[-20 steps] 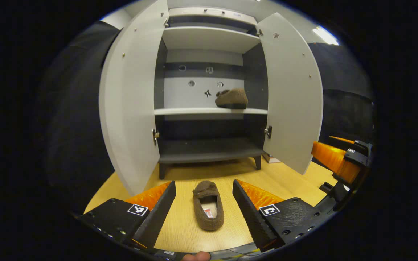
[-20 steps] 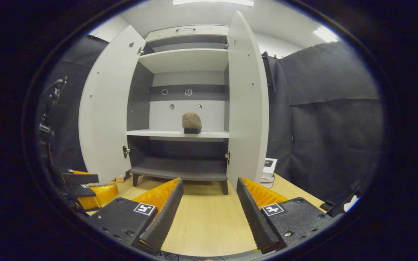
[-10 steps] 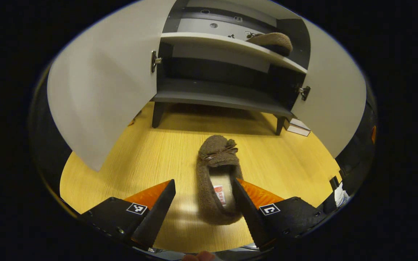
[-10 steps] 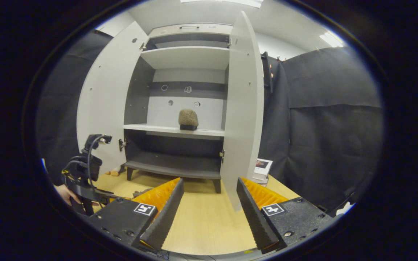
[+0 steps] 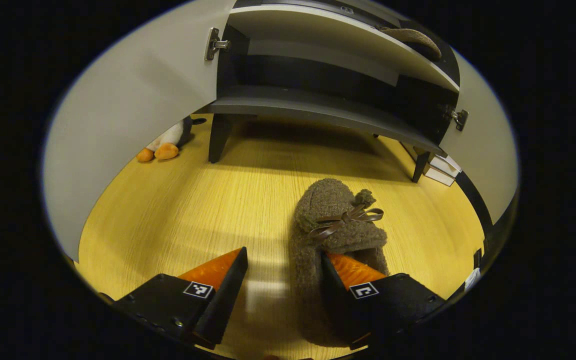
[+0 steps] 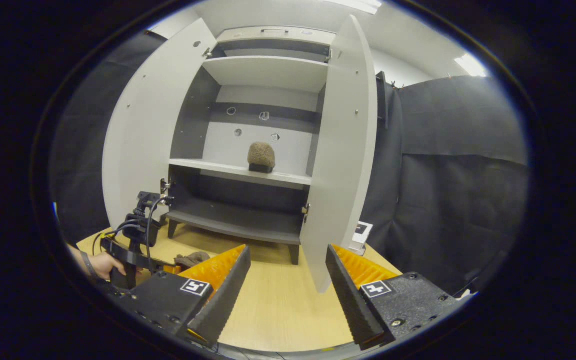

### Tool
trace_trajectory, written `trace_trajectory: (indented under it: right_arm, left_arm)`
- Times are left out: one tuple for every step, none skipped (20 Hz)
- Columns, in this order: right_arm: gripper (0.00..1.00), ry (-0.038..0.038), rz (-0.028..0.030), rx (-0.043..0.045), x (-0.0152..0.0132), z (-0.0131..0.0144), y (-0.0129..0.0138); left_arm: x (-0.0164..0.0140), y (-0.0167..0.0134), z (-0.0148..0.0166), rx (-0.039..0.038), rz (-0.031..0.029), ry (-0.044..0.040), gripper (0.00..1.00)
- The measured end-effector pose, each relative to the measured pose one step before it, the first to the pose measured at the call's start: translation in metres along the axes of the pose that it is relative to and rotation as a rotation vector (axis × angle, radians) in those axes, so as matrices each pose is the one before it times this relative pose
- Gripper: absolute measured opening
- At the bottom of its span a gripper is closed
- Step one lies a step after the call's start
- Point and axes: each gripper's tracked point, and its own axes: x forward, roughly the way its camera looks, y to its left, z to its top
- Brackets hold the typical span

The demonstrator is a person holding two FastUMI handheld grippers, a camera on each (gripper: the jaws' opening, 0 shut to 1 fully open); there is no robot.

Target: Grab one shoe with the right hand and put it into the shoe cabinet, grab the other shoe with the left hand and put it into the shoe cabinet; then close the right door with the right hand and the left door with the left hand.

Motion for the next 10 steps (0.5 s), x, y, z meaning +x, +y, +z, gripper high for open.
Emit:
trace_trajectory:
  right_arm:
    - [0.94, 0.00043, 0.00689, 0.00628, 0.00075, 0.00022, 0.00145]
    - [0.94, 0.00444, 0.00447, 0.00923, 0.00155, -0.00123, 0.00092]
    - [0.94, 0.00690, 0.00301, 0.01001, 0.00115, -0.00088, 0.00055]
    - [0.94, 0.00432, 0.00072, 0.00787, 0.00166, -0.00108, -0.00018]
    - [0.94, 0.00048, -0.00099, 0.00457, 0.00146, 0.00021, -0.00027]
    - [0.94, 0.00039, -0.00214, 0.00156, 0.00099, 0.00009, -0.00057]
    - [0.94, 0.00028, -0.00202, 0.00042, 0.00112, -0.00008, -0.00087]
    - [0.94, 0.00186, -0.00143, 0.00105, 0.00070, -0.00119, -0.00077]
    - [0.94, 0.00225, -0.00131, 0.00198, 0.00054, -0.00067, -0.00069]
    - [0.95, 0.00176, -0.00032, 0.00264, 0.00082, -0.00060, -0.00023]
  left_arm:
    - [0.00253, -0.00211, 0.00095, -0.00266, -0.00833, -0.00309, 0.75]
    - [0.00272, -0.00356, 0.00065, -0.00232, -0.00952, -0.00759, 0.71]
    - [0.00132, -0.00295, 0.00111, -0.00207, -0.00461, -0.01076, 0.61]
    - [0.00110, -0.00348, 0.00110, 0.00176, -0.00226, -0.01146, 0.53]
    - [0.00092, -0.00362, 0.00144, -0.00041, -0.00062, -0.00961, 0.40]
    - [0.00047, 0.00095, 0.00022, 0.00783, 0.02032, -0.01248, 0.33]
    - [0.00126, 0.00025, 0.00249, 0.01796, 0.00856, -0.02011, 0.19]
    - [0.00029, 0.00402, 0.00059, 0.01955, 0.02696, -0.01015, 0.19]
    - [0.00027, -0.00005, -0.00043, 0.00414, 0.00365, -0.00578, 0.07]
    - [-0.00196, -0.00163, 0.00125, -0.00865, -0.00682, -0.00623, 0.04]
